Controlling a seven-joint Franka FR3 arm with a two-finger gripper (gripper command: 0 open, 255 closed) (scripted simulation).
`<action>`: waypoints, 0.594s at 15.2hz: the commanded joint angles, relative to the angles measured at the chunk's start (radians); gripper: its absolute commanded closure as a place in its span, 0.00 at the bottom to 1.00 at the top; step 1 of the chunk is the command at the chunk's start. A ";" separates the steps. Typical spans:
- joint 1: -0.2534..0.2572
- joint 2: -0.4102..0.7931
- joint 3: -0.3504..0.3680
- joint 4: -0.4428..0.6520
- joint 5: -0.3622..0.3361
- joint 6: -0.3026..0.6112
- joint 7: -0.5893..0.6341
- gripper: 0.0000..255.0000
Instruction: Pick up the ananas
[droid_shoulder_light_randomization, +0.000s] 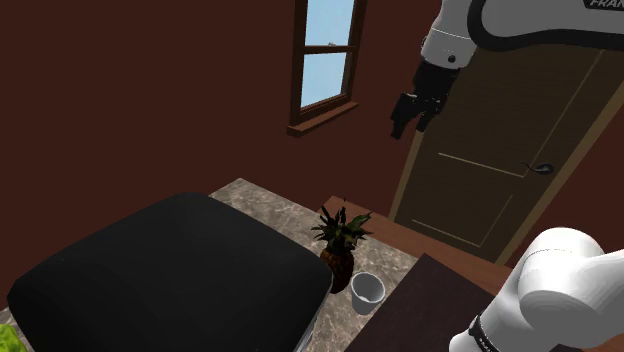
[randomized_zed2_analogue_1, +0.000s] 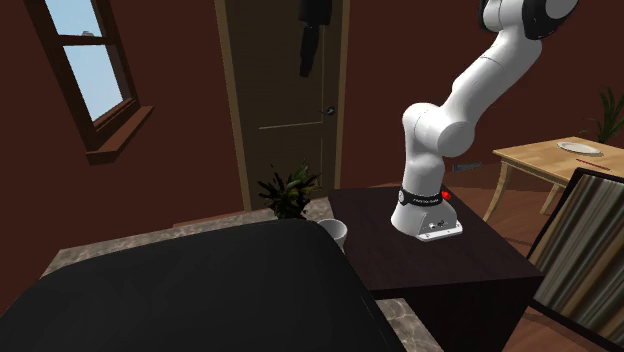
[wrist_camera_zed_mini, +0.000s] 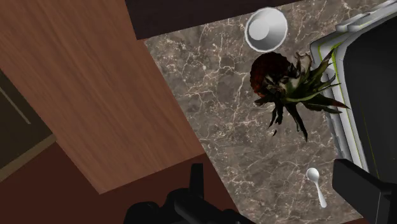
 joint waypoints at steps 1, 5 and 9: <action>0.000 0.000 0.000 0.000 0.000 0.000 0.000 0.00; 0.029 0.122 -0.003 -0.001 0.025 0.067 -0.028 0.00; 0.056 0.251 -0.002 0.011 0.052 0.127 -0.060 0.00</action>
